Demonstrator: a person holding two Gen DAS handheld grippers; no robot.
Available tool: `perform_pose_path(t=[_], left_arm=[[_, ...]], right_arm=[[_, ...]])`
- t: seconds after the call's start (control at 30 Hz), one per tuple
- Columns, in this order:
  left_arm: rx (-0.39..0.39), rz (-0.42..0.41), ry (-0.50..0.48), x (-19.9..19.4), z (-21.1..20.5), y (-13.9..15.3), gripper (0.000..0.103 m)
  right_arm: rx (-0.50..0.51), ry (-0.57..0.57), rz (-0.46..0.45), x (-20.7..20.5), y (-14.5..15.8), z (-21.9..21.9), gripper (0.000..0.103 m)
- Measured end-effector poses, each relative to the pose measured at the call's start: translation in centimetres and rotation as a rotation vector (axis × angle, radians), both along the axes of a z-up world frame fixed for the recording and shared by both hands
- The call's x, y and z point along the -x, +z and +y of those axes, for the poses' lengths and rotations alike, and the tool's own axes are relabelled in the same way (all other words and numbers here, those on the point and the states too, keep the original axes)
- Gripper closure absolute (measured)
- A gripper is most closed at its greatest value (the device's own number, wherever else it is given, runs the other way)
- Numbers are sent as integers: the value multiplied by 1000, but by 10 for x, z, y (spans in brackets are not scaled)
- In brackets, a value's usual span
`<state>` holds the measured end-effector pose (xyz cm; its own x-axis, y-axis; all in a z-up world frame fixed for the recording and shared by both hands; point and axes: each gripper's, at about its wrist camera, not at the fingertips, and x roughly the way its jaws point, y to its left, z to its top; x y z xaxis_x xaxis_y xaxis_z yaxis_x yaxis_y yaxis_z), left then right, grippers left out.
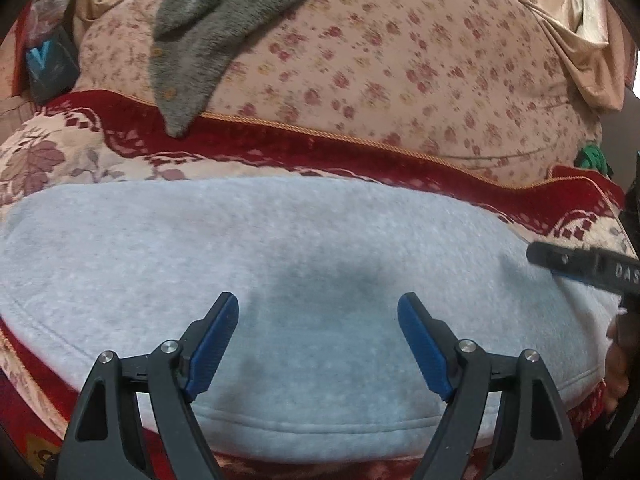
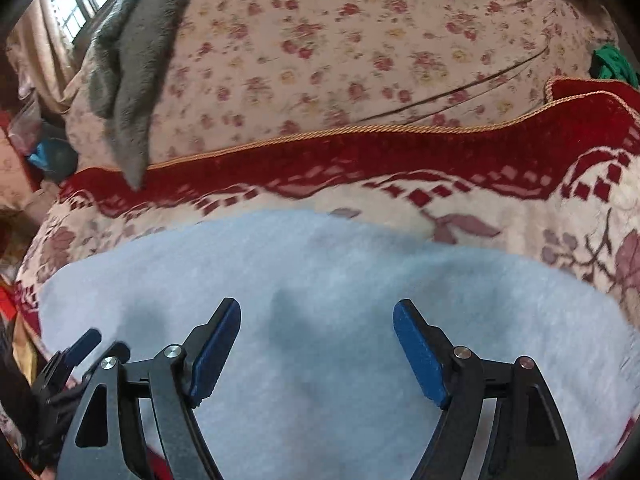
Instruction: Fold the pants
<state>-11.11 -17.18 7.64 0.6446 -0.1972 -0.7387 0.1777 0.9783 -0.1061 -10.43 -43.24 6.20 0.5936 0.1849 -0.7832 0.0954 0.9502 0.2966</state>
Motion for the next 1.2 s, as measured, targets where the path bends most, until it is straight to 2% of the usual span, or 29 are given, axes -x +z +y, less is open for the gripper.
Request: perform_pose_path(t=[0.53, 1.2], left_arm=[[-30, -58, 87, 12, 44, 14, 22], [-29, -55, 192, 18, 92, 15, 22]], right_arm=[[3, 105, 1, 6, 9, 60, 16], [29, 245, 22, -4, 11, 133, 13]])
